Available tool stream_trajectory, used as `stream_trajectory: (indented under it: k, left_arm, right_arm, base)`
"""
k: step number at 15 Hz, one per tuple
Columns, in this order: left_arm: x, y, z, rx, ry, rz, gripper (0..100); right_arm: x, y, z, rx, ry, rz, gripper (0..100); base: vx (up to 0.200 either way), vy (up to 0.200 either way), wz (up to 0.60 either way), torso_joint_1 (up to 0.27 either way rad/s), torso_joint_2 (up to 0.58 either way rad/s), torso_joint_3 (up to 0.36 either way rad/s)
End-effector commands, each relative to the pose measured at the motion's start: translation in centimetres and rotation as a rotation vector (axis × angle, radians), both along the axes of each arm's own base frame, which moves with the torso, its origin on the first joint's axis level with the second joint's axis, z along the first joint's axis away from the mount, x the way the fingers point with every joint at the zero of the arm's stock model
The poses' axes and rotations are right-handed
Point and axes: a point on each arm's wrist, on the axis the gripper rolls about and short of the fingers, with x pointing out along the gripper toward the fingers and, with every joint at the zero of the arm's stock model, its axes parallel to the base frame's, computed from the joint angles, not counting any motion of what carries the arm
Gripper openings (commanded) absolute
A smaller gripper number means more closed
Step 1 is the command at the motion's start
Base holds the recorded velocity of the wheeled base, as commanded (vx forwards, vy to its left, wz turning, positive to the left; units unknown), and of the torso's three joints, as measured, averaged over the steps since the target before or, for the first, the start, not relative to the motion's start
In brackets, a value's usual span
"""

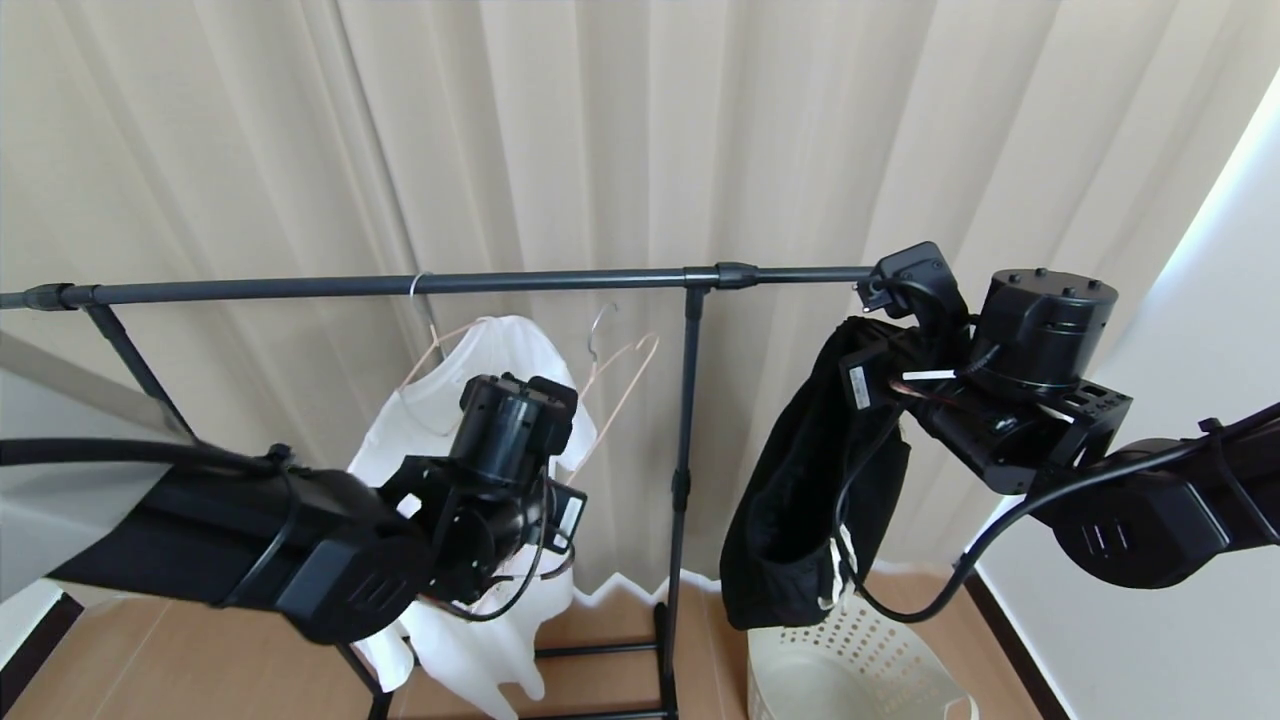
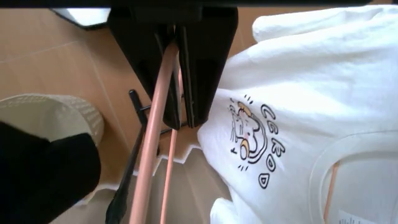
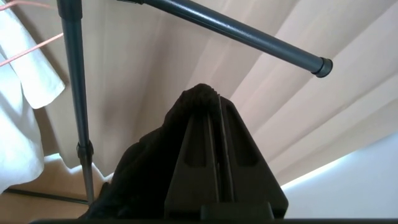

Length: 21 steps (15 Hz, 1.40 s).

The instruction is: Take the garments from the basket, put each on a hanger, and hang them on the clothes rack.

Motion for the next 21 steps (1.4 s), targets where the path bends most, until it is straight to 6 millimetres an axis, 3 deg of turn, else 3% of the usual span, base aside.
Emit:
stream_trajectory:
  k: [1, 7, 11, 17, 21]
  left_arm:
    - [-3.8, 2.7, -0.5, 0.065, -0.027, -0.052, 0]
    - [-7.6, 5.6, -3.9, 0.167, -0.097, -0.165, 0]
    - [-8.3, 5.9, -5.7, 0.104, -0.097, -0.296, 0]
    - [-9.4, 6.3, -5.9, -0.046, -0.091, -0.465, 0]
    - [-9.2, 5.9, -5.5, -0.163, -0.092, -0.454, 0]
  right_arm:
    - [-0.1, 0.2, -0.1, 0.0, 0.002, 0.007, 0]
    - [-0.6, 1.1, -0.4, -0.007, 0.01, 0.022, 0]
    - [-0.8, 1.6, 0.1, -0.004, -0.021, -0.025, 0]
    - [-0.3, 1.7, 0.1, -0.016, -0.031, -0.071, 0]
    - [-0.7, 2.4, 0.1, -0.015, -0.031, -0.061, 0]
  base:
    - [0.0, 0.0, 0.0, 0.0, 0.0, 0.0]
    - [0.0, 0.0, 0.0, 0.0, 0.0, 0.0]
    - [0.0, 0.0, 0.0, 0.0, 0.0, 0.0]
    - [0.0, 0.0, 0.0, 0.0, 0.0, 0.0]
    - [0.0, 0.0, 0.0, 0.0, 0.0, 0.0]
